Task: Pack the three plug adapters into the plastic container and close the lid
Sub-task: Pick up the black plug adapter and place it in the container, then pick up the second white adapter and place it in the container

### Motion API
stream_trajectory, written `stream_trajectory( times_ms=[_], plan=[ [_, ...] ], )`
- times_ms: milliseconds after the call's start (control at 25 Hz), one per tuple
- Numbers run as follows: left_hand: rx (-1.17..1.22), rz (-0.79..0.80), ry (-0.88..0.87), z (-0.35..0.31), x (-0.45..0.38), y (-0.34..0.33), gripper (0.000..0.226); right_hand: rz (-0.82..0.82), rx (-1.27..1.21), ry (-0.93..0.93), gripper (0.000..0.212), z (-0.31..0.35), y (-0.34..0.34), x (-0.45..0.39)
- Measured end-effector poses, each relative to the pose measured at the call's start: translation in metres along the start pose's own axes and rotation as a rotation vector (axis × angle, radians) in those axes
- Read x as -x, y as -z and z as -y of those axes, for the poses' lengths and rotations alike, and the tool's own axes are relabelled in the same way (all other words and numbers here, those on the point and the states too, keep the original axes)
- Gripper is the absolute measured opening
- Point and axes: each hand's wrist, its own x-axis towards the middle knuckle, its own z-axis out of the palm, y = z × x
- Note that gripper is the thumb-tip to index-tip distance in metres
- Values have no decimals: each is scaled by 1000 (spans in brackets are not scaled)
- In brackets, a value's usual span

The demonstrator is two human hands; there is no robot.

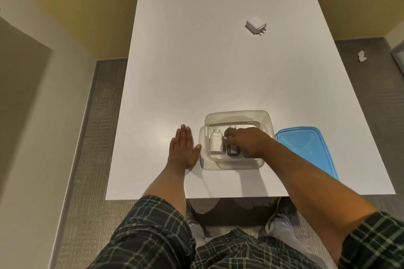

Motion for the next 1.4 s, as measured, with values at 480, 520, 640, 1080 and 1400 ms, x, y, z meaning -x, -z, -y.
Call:
stream_trajectory(
  times_ms=[480,520,640,1080,1400],
  plan=[
    [-9,-30,-2,1,0,-3,75,-32,-512,-435,90,0,-1,-2],
    [-10,-35,-3,1,0,-4,75,-31,-528,-431,86,-1,-2,-3],
    [-10,-43,-5,1,-1,-4,75,-24,-549,-405,70,0,-2,-5],
    [-17,-237,-72,4,3,-18,76,-232,-32,-199,28,5,13,-6],
    [63,-456,-138,-11,-44,2,65,-752,-99,-387,18,-38,56,-27]
  ],
)
